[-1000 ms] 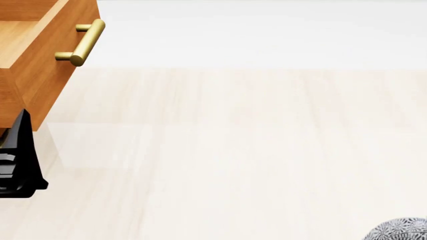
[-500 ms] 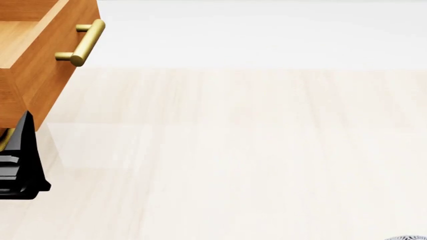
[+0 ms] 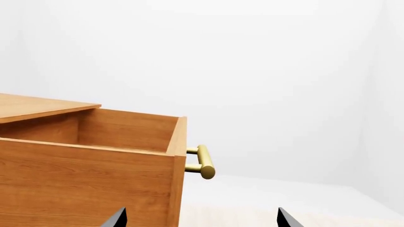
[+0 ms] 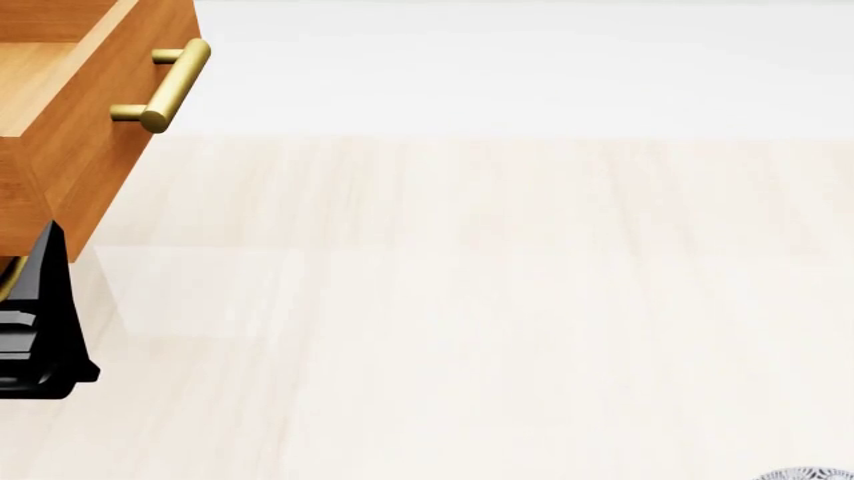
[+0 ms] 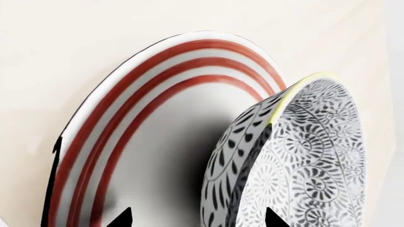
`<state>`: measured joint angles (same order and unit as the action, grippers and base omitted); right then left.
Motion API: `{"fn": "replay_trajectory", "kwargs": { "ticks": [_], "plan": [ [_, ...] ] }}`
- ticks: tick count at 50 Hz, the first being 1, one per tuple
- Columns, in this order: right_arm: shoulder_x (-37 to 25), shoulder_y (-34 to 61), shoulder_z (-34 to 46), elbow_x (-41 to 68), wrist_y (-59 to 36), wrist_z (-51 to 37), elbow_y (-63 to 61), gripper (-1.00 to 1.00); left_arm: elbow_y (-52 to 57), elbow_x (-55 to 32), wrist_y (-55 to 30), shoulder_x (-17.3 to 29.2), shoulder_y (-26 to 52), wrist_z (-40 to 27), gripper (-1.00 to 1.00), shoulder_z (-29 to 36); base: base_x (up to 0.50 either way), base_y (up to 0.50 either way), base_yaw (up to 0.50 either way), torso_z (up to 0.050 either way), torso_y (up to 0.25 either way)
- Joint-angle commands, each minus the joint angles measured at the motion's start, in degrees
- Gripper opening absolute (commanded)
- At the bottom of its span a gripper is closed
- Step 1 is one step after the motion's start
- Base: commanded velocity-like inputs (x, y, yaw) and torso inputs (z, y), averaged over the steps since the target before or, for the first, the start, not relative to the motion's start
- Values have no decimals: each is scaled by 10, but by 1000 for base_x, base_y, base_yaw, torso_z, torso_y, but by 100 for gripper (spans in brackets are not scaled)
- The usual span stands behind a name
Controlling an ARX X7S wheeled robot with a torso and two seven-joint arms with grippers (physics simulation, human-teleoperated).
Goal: Put the bowl on the plate.
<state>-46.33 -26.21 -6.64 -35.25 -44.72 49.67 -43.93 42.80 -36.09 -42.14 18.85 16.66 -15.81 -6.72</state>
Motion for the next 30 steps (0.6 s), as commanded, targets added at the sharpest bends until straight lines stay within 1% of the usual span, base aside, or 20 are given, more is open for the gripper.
{"fn": "replay_trajectory", "kwargs": {
  "ticks": [1, 5, 10, 12, 14, 17, 18, 19, 20, 21, 26, 30],
  "plan": [
    [-15, -14, -26, -19, -19, 22, -48, 100, 3, -4, -1, 3, 2, -4, 100, 1, 0, 0, 0, 0, 0],
    [-31, -37, -51, -39, -34, 48, -104, 100, 5, -4, -1, 4, 2, -6, 100, 3, 0, 0, 0, 0, 0],
    [-49, -28, -62, -73, -61, 99, -158, 100, 12, -10, -4, 6, 1, -9, 100, 0, 0, 0, 0, 0, 0],
    [-18, -21, -80, -98, -19, 130, -160, 100, 12, -11, -4, 7, 2, -9, 100, -1, 0, 0, 0, 0, 0],
    [33, 2, -111, -128, 42, 191, -160, 100, 13, -11, -4, 7, 1, -10, 100, 0, 0, 0, 0, 0, 0],
    [103, 41, -167, -144, 134, 271, -160, 100, 16, -14, -5, 8, 1, -11, 100, -2, 0, 0, 0, 0, 0],
    [151, 89, -214, -135, 199, 331, -161, 100, 16, -14, -4, 9, 0, -11, 100, -2, 0, 0, 0, 0, 0],
    [185, 118, -242, -134, 242, 372, -160, 100, 17, -15, -5, 9, 0, -11, 100, -1, 0, 0, 0, 0, 0],
    [206, 137, -259, -133, 268, 395, -160, 100, 17, -15, -5, 9, 1, -12, 100, -1, 0, 0, 0, 0, 0],
    [215, 147, -274, -122, 286, 402, -160, 100, 18, -16, -6, 9, 1, -13, 100, -2, 0, 0, 0, 0, 0],
    [232, 177, -308, -80, 319, 403, -161, 100, 23, -20, -6, 11, -1, -14, 100, -3, 0, 0, 0, 0, 0],
    [271, 210, -333, -30, 356, 403, -161, 100, 26, -22, -6, 11, -3, -16, 100, -2, 0, 0, 0, 0, 0]
  ]
}}
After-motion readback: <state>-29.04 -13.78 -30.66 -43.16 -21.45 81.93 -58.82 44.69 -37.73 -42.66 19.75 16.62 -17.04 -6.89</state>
